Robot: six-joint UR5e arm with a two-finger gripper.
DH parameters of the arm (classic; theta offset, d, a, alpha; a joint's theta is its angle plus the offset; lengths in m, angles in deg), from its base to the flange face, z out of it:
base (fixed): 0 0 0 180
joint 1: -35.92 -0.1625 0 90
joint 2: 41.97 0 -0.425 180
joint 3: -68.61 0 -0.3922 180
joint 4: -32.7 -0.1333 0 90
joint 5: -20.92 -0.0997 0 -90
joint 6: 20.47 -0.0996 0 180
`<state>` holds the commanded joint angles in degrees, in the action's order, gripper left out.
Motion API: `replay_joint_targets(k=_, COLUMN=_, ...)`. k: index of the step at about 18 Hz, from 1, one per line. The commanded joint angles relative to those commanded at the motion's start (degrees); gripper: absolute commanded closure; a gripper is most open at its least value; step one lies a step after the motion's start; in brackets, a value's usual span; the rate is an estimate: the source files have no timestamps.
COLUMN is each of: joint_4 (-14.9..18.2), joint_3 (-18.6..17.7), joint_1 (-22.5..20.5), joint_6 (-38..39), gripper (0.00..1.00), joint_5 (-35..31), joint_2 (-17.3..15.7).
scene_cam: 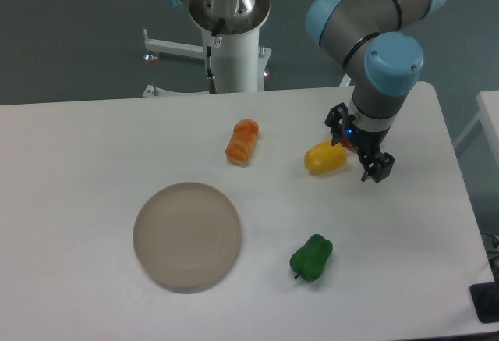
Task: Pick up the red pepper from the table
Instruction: 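Move the open gripper toward the red pepper beside the yellow pepper, then lower the gripper around the red pepper and close on it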
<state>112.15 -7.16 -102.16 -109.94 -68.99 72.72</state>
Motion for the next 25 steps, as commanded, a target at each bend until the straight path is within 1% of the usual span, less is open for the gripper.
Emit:
replay_joint_targets(k=9, joint_4=0.18, joint_3=-0.09, joint_1=-0.35, joint_6=-0.96, gripper=0.0, joint_5=-0.62, joint_2=-0.17)
replay_joint_targets(k=11, joint_4=-0.17, joint_3=-1.31, joint_1=-0.7, joint_6=-4.29, gripper=0.0, joint_5=-0.79, joint_2=-0.61)
replay_joint_targets(k=13, joint_4=-0.79, joint_3=-3.24, joint_1=-2.54, joint_6=-9.02, gripper=0.0, joint_5=-0.62, joint_2=-1.57)
replay_joint_targets(k=15, joint_4=-0.62, joint_3=-4.04, joint_1=-4.73, joint_6=-12.9, gripper=0.0, joint_5=-0.26, joint_2=-2.02)
replay_joint_targets(k=16, joint_4=-0.7, joint_3=-5.7, joint_1=-6.14, joint_6=-16.57, gripper=0.0, joint_5=-0.35, joint_2=-2.8)
replay_joint_targets(k=18, joint_4=-0.7, joint_3=-7.46, joint_1=-8.43, joint_6=-24.22, gripper=0.0, joint_5=-0.26, joint_2=-3.95)
replay_joint_targets(k=20, joint_4=-0.88, joint_3=-9.66, joint_1=-10.1, joint_6=-30.21, gripper=0.0, joint_5=-0.35, joint_2=-4.31)
replay_joint_targets(k=21, joint_4=-1.66, joint_3=-10.62, joint_1=-10.63, joint_6=-32.67, gripper=0.0, joint_5=-0.35, joint_2=-4.31)
replay_joint_targets(k=22, joint_4=-3.41, joint_3=-11.85, joint_1=-11.16, joint_6=-34.7, gripper=0.0, joint_5=-0.35, joint_2=-4.39)
replay_joint_targets(k=23, joint_4=-5.6, joint_3=-13.26, joint_1=-11.34, joint_6=-36.11, gripper=0.0, joint_5=-0.44, joint_2=-4.74)
replay_joint_targets(k=24, joint_4=-8.41, joint_3=-15.62, joint_1=-11.42, joint_6=-36.99, gripper=0.0, joint_5=-0.35, joint_2=-5.27)
replay_joint_targets(k=25, joint_4=-10.53, joint_3=-17.65, joint_1=-11.51, joint_6=-37.61, gripper=0.0, joint_5=-0.35, joint_2=-5.62)
